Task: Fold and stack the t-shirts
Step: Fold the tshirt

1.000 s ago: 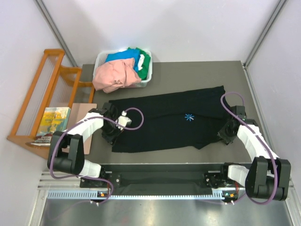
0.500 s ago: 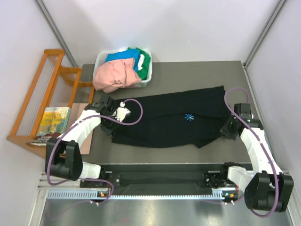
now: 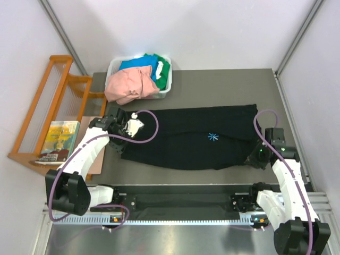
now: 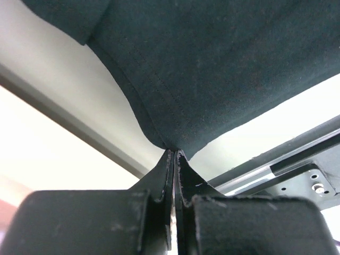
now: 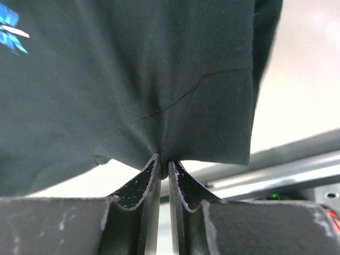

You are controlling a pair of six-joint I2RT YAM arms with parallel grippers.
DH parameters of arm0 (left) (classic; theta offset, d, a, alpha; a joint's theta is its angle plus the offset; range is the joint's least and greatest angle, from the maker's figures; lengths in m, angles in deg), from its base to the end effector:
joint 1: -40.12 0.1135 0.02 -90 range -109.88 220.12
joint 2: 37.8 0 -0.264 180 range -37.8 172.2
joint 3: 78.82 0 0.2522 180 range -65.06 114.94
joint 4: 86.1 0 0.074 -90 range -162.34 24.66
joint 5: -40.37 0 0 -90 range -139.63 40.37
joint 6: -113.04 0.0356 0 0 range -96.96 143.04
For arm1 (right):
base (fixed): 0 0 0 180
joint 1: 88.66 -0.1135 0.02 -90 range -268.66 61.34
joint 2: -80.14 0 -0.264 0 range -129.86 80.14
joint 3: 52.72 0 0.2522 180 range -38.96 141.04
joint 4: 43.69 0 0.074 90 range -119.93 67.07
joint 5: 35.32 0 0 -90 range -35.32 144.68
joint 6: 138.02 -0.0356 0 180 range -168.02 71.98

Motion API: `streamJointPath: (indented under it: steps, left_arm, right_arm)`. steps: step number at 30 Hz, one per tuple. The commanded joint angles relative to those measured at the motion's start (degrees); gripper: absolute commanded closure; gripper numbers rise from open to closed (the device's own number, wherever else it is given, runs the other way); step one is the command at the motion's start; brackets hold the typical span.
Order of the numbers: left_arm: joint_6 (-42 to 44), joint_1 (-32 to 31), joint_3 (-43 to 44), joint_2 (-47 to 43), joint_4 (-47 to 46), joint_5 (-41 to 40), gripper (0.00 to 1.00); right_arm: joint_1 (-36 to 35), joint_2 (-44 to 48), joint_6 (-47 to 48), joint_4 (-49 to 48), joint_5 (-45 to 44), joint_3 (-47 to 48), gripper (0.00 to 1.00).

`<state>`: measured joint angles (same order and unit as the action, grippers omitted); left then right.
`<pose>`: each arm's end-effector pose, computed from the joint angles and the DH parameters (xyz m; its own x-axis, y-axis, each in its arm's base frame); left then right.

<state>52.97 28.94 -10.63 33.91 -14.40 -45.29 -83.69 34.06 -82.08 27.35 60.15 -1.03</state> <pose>0.2122 -0.0447 0.2428 -0.7161 0.6487 -0.2576 0.6572 0.7510 0.0639 0.1332 -0.0082 0.2288 -0.7244 0.6226 -0.2959 0.5462 0.7803 0.3047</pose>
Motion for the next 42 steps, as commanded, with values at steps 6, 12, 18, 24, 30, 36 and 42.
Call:
streamJointPath:
  steps: [6, 12, 18, 24, 30, 36, 42]
  left_arm:
    - [1.5, 2.0, 5.1, 0.4, -0.7, -3.3, 1.0]
    - [1.8, 5.2, 10.9, 7.8, -4.5, -2.2, 1.0]
    - [1.4, 7.6, 18.2, 16.3, -9.1, -1.8, 1.0]
    - [0.6, 8.4, 27.5, 26.9, -9.4, -2.1, 1.0]
    - [0.2, 8.5, 35.5, 33.9, -8.5, -2.1, 1.0]
    - [0.1, 8.5, 37.4, 37.2, -9.0, -2.4, 1.0]
    - [0.2, 8.5, 36.2, 38.2, -9.7, -2.5, 1.0]
  right_arm:
    - [-0.5, 0.3, -2.8, -0.1, 4.7, 1.8, 0.89]
    - [-0.4, -7.9, -6.2, -6.3, 4.2, 12.9, 0.89]
    - [-0.4, -17.5, -9.1, -14.6, 3.8, 16.3, 0.9]
    - [-0.4, -29.1, -11.5, -22.5, 3.8, 18.9, 0.93]
    - [-0.4, -39.2, -12.6, -25.6, 3.1, 25.7, 0.94]
    - [-0.4, -48.2, -13.2, -26.3, 2.2, 33.2, 0.96]
    - [-0.3, -55.8, -14.3, -27.2, 1.6, 37.7, 0.97]
